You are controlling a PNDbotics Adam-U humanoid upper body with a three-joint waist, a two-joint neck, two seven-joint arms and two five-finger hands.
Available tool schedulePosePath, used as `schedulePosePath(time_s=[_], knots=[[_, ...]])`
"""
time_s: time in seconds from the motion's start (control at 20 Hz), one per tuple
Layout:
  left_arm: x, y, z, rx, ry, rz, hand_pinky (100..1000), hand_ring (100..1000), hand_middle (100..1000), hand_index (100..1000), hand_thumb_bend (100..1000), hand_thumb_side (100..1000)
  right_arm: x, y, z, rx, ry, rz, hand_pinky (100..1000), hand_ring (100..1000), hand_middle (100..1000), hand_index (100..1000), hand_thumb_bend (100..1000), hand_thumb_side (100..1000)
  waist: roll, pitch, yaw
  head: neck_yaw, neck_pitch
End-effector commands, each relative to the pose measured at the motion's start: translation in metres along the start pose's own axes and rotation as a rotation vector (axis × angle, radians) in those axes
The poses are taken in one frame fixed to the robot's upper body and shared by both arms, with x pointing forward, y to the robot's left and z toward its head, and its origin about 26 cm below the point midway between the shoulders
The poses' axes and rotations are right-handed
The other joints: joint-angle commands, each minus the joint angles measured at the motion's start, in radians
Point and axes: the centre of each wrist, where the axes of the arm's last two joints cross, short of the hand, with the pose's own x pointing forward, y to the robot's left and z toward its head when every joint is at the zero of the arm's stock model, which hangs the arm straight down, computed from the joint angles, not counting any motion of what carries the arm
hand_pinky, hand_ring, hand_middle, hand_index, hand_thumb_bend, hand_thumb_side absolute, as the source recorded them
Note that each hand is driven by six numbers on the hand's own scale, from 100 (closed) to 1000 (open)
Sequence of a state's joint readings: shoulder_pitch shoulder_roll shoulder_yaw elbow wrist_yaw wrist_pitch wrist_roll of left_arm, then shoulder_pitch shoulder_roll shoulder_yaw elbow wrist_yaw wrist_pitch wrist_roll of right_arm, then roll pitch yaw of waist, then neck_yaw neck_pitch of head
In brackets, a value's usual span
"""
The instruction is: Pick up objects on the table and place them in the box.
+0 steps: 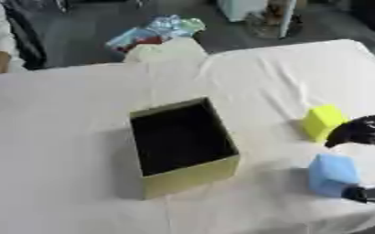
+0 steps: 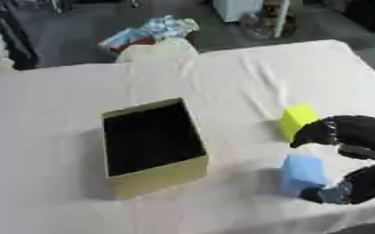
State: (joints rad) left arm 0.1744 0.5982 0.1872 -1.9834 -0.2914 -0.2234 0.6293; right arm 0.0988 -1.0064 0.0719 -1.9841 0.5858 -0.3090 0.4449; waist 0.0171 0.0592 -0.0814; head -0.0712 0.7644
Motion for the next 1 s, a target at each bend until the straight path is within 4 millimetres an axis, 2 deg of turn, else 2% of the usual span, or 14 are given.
schedulePosePath(time_s=[0.05, 0.65, 1.0], knots=[[0.0049, 0.0015, -0.0069, -0.002, -0.031, 0.003, 717, 683, 759, 940, 407, 939, 0.0001, -0.0089, 0.0028, -0.032, 0.049, 0.03, 854, 855, 796, 871, 482, 736, 0.001, -0.001, 0.001, 0.005, 0.006], [0.0059, -0.0016, -0.0056, -0.017, -0.032, 0.02, 720, 684, 758, 932, 376, 950, 0.0012, -0.0089, 0.0008, -0.036, 0.183, -0.019, 836, 852, 797, 896, 458, 755, 0.0, 0.01, 0.007, 0.008, 0.006], [0.0062, -0.0025, -0.0052, -0.019, -0.033, 0.027, 720, 684, 758, 926, 365, 954, -0.0023, -0.0027, 0.0007, 0.048, 0.21, -0.048, 832, 855, 798, 908, 456, 779, 0.001, 0.019, 0.008, -0.004, 0.006]])
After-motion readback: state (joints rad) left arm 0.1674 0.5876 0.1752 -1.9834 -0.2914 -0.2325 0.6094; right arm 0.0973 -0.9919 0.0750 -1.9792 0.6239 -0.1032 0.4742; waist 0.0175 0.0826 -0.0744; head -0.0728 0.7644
